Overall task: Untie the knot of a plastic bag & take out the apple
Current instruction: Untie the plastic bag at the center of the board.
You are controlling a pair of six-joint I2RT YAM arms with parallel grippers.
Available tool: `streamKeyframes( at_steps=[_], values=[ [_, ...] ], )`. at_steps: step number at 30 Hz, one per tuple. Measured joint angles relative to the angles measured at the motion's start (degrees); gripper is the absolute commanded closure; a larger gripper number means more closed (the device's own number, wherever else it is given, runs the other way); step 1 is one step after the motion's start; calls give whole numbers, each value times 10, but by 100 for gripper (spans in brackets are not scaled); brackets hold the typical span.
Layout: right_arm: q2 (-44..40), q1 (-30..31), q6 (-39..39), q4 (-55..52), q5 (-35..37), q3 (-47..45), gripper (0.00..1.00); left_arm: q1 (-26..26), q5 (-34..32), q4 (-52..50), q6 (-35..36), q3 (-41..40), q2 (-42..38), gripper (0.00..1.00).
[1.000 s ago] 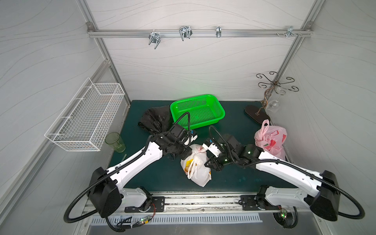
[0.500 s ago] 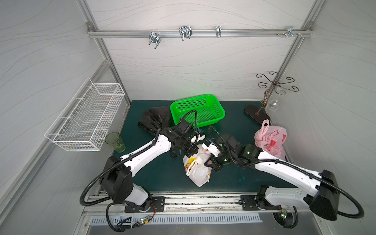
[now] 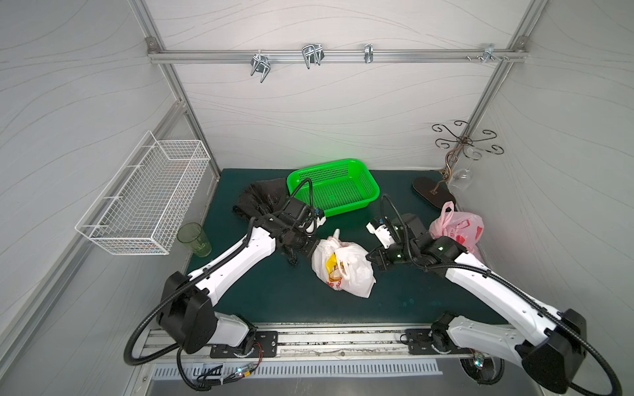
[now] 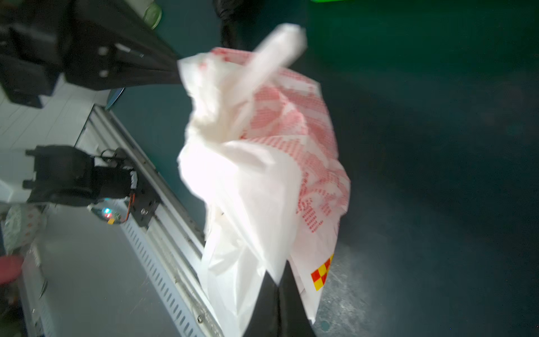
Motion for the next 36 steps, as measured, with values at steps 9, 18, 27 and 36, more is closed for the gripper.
streamKeyframes(
  at_steps=[9, 18, 27, 36],
  values=[
    [4, -80, 22, -31, 54, 0, 100, 56, -25, -12, -54, -47, -47, 100],
    [4, -87, 26, -33, 76, -8, 100, 81, -11, -29, -71, -66, -65, 100],
    [-82, -41, 29, -33, 59, -17, 34, 77, 101, -9, -83, -68, -151, 54],
    [-103, 118, 25, -74, 181, 49, 34, -4, 121, 31, -122, -50, -263, 44]
  ],
)
